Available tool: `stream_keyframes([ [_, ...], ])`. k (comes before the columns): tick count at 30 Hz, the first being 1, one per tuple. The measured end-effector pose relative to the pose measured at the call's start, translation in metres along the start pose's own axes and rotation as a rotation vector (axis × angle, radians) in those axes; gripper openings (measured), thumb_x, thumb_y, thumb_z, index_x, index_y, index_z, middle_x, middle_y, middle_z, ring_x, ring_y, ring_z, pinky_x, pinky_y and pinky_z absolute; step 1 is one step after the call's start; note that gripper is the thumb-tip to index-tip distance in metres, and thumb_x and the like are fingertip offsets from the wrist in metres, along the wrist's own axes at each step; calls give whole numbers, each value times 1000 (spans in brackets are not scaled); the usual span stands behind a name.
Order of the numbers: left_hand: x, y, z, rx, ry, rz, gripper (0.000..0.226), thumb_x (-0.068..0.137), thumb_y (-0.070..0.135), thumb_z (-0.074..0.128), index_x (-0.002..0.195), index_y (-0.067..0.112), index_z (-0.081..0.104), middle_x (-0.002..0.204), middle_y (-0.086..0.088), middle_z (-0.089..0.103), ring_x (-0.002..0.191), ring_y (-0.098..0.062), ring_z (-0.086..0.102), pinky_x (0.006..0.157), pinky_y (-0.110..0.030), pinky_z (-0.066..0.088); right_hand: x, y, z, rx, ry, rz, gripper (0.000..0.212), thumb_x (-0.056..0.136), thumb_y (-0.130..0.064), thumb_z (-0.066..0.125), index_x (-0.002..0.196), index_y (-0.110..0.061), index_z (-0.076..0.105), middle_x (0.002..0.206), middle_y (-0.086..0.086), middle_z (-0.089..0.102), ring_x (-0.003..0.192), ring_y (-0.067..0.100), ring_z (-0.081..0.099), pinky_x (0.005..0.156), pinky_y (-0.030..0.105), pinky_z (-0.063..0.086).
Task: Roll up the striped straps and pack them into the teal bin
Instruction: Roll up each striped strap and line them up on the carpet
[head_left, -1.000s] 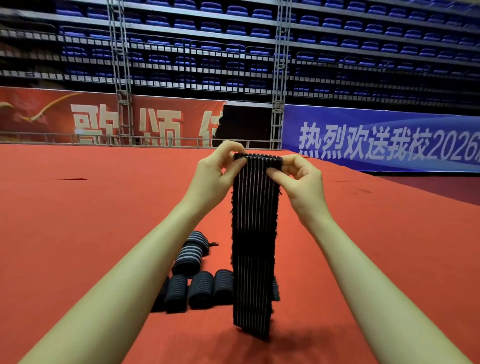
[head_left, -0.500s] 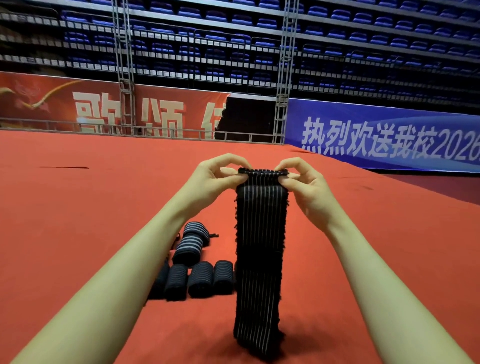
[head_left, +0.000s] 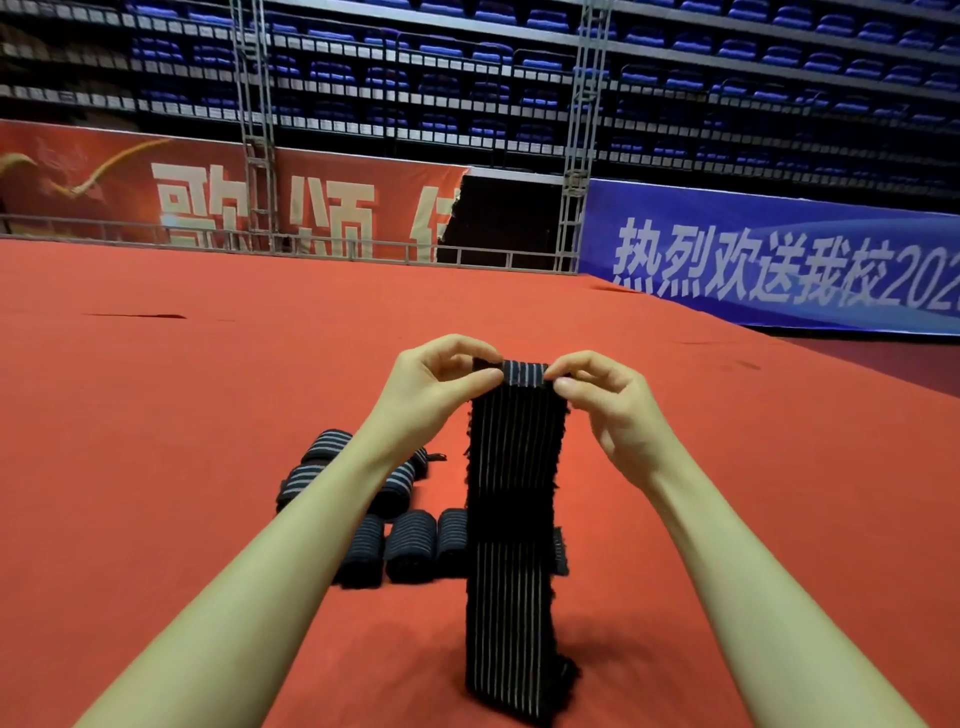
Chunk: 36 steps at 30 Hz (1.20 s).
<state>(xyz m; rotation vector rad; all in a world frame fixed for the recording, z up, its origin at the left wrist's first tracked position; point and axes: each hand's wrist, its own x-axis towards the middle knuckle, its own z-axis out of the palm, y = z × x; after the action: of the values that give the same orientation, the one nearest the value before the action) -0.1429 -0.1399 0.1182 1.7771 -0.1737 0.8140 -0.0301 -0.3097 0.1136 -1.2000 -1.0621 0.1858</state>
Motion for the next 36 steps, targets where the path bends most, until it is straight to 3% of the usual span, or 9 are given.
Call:
stream_keyframes([
  [5, -2, -10, -1, 31, 31, -39, 13, 86, 5, 66, 92, 17, 67, 83, -9, 71, 74, -9, 62, 72, -25, 51, -3, 7, 3, -39, 62, -6, 31, 83, 10, 60, 103, -13, 68, 87, -5, 72, 86, 8, 64, 77, 18, 49],
  [12, -7, -17, -9, 24, -114, -86, 15, 91, 7, 61, 99, 19, 61, 82, -23, 65, 77, -18, 61, 78, -32, 44, -6, 15, 3, -229, 21, 41, 17, 94, -2, 56, 99, -17, 61, 83, 5, 66, 79, 9, 60, 77, 17, 45],
  [14, -8, -20, -11, 12, -147, -117, 15, 92, 8, 60, 98, 21, 61, 84, -17, 69, 78, -18, 63, 80, -31, 46, -8, 19, 2, -198, -21, 84, 16, 95, -3, 55, 100, -17, 59, 84, 5, 64, 77, 11, 57, 73, 19, 43],
  [19, -11, -23, -12, 35, -154, -113, 28, 88, 3, 64, 88, 30, 71, 92, -33, 63, 81, -20, 58, 81, -34, 43, -10, 30, 2, 77, 34, 188, 23, 78, 0, 56, 85, -19, 65, 75, 0, 65, 68, 10, 56, 66, 21, 42],
  [21, -13, -24, -13, 48, -142, -109, 31, 86, -1, 65, 87, 29, 74, 91, -29, 65, 82, -16, 60, 80, -29, 46, -9, 33, 1, 123, 45, 228, 22, 74, -2, 54, 81, -18, 68, 77, 1, 65, 73, 12, 56, 69, 24, 41],
  [25, -16, -27, -13, 62, -109, -116, 20, 83, 1, 68, 86, 20, 75, 87, 1, 73, 82, -7, 64, 81, -24, 51, -9, 35, 2, 54, 20, 191, 12, 69, -19, 71, 80, -24, 72, 78, 0, 63, 80, 16, 53, 75, 26, 39],
  [28, -16, -30, -12, 77, -81, -104, 24, 82, 2, 70, 94, 23, 72, 92, -4, 72, 85, -15, 65, 85, -38, 52, -9, 37, 1, 24, 41, 158, 32, 75, -2, 73, 101, -22, 71, 87, 3, 68, 86, 12, 63, 81, 20, 48],
  [31, -16, -34, -13, 105, -72, -154, 23, 84, 10, 71, 100, 25, 67, 93, -8, 71, 85, -14, 65, 90, -42, 51, -11, 35, 1, -5, 65, 159, 28, 75, -1, 72, 102, -11, 68, 92, 1, 72, 91, 10, 65, 81, 19, 48],
  [36, -14, -35, -13, 176, -132, -172, 14, 91, 16, 63, 96, 28, 61, 84, -21, 69, 67, -13, 60, 72, -37, 46, -11, 33, -1, -185, 38, 142, 16, 88, -1, 64, 102, -9, 66, 81, 5, 66, 74, 12, 59, 73, 18, 47],
])
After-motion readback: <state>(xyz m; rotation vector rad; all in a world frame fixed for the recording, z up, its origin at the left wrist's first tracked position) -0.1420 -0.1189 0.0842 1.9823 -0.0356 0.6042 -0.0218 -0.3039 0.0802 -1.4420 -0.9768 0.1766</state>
